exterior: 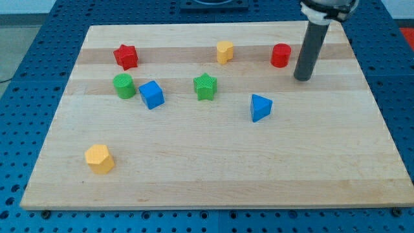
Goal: Slide the green star towards the top left
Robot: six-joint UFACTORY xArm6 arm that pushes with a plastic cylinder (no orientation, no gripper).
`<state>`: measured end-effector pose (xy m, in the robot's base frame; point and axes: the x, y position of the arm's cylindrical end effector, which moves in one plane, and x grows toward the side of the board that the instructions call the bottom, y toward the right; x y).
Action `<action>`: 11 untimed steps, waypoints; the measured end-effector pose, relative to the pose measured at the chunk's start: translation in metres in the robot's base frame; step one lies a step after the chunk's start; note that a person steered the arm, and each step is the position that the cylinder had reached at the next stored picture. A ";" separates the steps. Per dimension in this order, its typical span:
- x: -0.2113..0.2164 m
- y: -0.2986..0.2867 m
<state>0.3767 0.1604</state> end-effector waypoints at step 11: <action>0.015 -0.267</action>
